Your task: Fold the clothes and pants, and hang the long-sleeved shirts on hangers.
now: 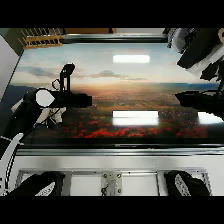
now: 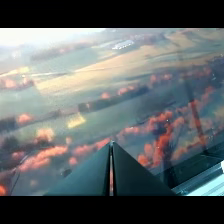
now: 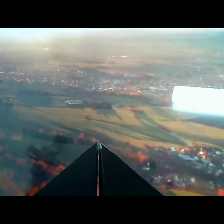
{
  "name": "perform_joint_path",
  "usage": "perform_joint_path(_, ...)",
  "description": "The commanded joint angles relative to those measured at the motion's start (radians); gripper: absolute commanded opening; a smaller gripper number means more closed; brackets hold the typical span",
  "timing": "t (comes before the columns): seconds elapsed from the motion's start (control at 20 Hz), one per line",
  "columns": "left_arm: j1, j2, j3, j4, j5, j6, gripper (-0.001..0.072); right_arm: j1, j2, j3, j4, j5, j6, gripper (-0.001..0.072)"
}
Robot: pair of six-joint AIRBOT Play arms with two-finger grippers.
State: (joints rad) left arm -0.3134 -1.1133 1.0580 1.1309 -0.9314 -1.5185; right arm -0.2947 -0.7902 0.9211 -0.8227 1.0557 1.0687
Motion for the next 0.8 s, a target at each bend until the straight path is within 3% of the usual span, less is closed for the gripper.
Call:
perform_joint_path(0.0, -0.001, 0.0, 0.0, 0.0, 0.0, 0.0, 0.0006, -0.001, 0.0, 0.001, 0.0, 0.0, 0.0, 0.0017)
perform_joint_path(0.55, 0.0, 0.001, 0.0, 0.017, 0.029, 0.008, 0.0023, -0.001, 0.0, 0.001, 0.0, 0.0, 0.0, 0.0017)
perform_joint_path(0.6, 0.014, 0.001, 0.01, 0.08, 0.047, 0.027, 0.0349, -0.001, 0.0, 0.001, 0.0, 0.0, 0.0, 0.0017)
perform_joint_path(0.65, 0.039, -0.001, 0.032, 0.17, 0.052, 0.021, 0.072, -0.001, 0.0, 0.001, 0.0, 0.0, 0.0, 0.0017)
perform_joint_path(0.75, 0.122, -0.011, 0.078, 0.373, 0.045, -0.02, 0.0682, -0.001, 0.0, 0.001, 0.0, 0.0, 0.0, 0.0017)
